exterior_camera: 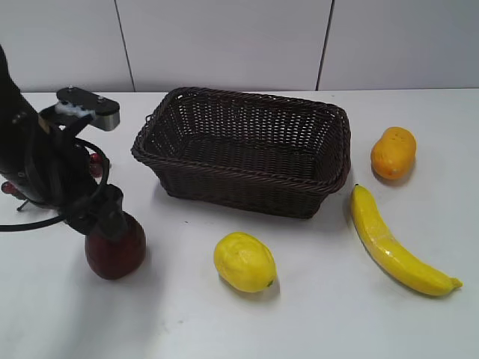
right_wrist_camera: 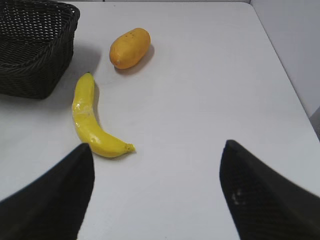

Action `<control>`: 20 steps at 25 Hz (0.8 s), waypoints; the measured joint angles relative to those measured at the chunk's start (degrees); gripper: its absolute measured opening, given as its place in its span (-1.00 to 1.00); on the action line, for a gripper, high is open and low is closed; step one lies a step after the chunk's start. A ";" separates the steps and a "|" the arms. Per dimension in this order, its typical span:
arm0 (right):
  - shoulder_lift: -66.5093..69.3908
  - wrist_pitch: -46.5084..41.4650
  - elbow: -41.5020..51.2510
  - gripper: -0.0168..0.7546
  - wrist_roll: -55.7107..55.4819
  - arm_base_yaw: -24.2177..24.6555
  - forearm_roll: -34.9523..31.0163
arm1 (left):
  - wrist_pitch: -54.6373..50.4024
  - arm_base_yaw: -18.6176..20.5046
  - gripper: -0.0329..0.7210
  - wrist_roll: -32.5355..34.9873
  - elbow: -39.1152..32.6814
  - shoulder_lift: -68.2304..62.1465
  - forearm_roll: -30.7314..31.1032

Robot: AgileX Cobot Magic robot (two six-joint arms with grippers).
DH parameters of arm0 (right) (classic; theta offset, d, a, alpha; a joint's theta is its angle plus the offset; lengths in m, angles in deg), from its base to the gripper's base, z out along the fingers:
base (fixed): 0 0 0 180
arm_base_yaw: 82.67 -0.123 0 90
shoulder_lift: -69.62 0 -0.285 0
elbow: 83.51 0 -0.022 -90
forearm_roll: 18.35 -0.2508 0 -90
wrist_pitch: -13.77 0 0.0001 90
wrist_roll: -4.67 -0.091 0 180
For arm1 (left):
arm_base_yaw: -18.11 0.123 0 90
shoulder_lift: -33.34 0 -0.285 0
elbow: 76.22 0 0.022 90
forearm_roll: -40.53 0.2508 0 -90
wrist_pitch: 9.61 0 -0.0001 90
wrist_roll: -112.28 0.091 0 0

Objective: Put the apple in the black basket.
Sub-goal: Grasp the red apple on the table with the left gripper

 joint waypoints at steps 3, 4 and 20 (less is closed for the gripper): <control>0.00 0.00 0.00 0.57 0.00 0.00 0.00 | 0.93 0.00 0.80 0.00 1.03 -3.51 1.28; 0.00 0.00 0.00 0.57 0.00 0.00 0.00 | 1.23 0.00 0.80 0.00 1.29 -4.55 1.39; 0.00 -0.06 0.00 0.57 0.00 0.00 0.00 | -0.51 0.00 0.65 0.00 5.45 -10.77 1.57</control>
